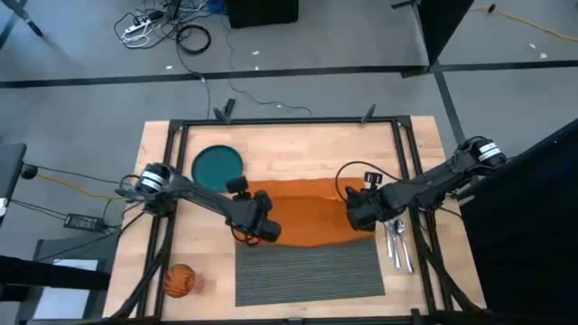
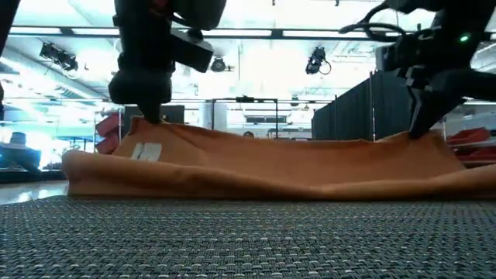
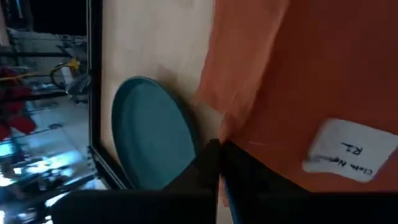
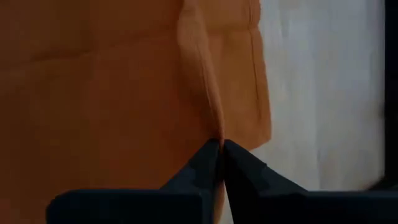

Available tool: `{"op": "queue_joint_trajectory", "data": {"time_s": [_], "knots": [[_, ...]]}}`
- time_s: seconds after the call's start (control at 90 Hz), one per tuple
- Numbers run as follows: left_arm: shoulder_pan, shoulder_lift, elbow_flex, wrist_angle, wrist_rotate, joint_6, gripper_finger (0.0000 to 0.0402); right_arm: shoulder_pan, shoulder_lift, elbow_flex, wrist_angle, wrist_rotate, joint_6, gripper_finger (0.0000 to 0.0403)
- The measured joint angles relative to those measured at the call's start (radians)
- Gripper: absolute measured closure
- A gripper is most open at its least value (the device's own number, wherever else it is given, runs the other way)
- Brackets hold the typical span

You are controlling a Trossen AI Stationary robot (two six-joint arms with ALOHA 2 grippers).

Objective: Set table place
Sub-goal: Fold the orange table napkin

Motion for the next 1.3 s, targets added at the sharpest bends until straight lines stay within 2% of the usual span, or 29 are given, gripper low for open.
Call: {"op": "queue_joint_trajectory", "data": {"time_s": [0.2,0.356,0.633,1.156,1.3], "knots": [[0.044,-0.008,-0.1,0.082,-0.009,0.057,0.0401,-0.108,0.0,0.0,0.069,0.001,-0.103,0.0403],[0.05,-0.008,-0.157,0.137,-0.022,0.073,0.0401,-0.154,0.0,0.0,0.071,-0.01,-0.112,0.0403],[0.052,-0.008,-0.162,0.147,-0.129,0.102,0.0401,-0.212,0.0,0.0,0.08,0.004,-0.111,0.0403],[0.068,-0.008,-0.162,0.148,-0.139,0.138,0.0401,-0.269,0.001,-0.053,0.124,0.0,-0.108,0.0403],[0.068,-0.008,-0.162,0.148,-0.139,0.153,0.0392,-0.271,0.001,-0.053,0.131,0.0,-0.108,0.0391]]}}
